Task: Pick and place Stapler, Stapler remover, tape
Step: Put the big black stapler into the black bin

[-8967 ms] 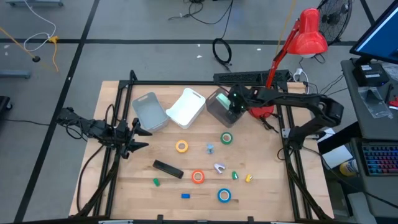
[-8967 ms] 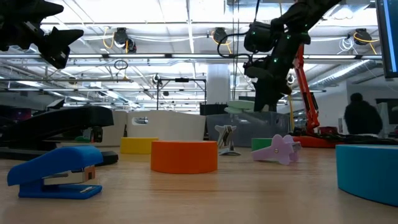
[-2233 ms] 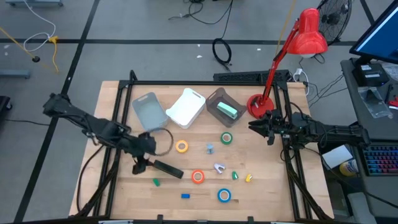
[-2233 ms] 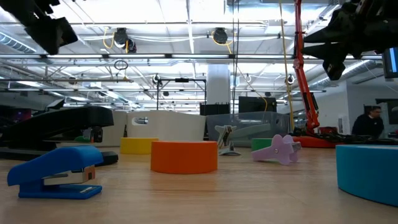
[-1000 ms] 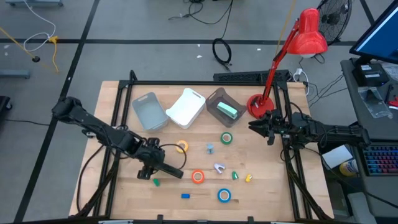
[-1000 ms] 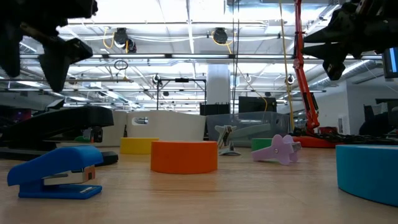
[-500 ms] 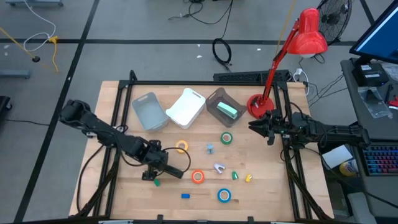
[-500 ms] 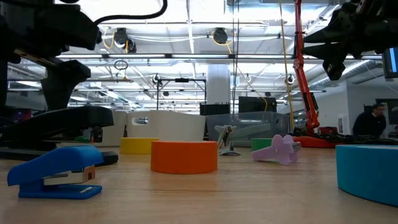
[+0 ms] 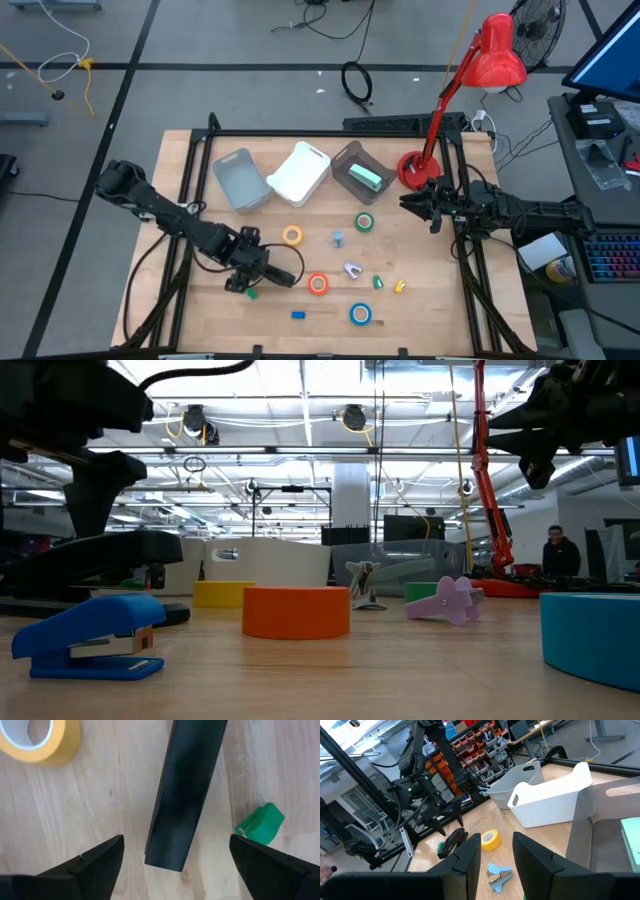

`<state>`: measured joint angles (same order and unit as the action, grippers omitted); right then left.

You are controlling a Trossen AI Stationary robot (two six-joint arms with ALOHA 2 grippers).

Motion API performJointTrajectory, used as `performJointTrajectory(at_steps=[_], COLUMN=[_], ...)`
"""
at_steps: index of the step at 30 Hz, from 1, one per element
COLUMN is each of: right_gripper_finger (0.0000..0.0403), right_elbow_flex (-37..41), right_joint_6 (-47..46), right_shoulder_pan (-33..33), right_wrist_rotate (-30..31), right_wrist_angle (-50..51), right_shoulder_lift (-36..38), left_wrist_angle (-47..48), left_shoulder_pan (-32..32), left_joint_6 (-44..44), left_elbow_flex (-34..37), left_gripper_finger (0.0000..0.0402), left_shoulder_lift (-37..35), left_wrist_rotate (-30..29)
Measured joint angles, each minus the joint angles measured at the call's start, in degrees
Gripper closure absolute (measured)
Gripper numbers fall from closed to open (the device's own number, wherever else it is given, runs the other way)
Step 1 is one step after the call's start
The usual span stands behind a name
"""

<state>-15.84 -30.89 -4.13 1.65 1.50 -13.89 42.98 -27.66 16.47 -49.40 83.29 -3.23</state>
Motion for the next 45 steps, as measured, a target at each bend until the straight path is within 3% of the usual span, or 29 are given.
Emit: performJointTrajectory(at_steps=[11,21,39,45], right_gripper_finger=[0.0298,0.0298,0.0298,0.0298], right_elbow_flex=[0.00,0.00,0.00,-0.02], right_joint_6=[0.02,0.00,-3.42,-8.84], right_shoulder_pan=[0.00,-0.01,0.01,0.01], right_wrist_rotate=[0.00,0.00,0.02,0.08], right_wrist_angle=[0.00,0.00,-0.24,-1.37], right_shoulder_lift=[0.00,0.00,0.00,0.00], left_wrist_angle=[-3.26,-9.86,-10.91,-11.00], left_shoulder_pan=[-0.48,-0.50,-0.37,-0.37], left_joint_6=[3.19,1.71,2.92,4.68], left_elbow_flex=[5.50,5.83,7.18,7.18], left_gripper_finger=[0.0097,0.0152,0.0254,0.0258], left_shoulder_lift=[0.00,0.00,3.87,3.87], left_wrist_rotate=[-1.93,-1.32,2.11,2.09])
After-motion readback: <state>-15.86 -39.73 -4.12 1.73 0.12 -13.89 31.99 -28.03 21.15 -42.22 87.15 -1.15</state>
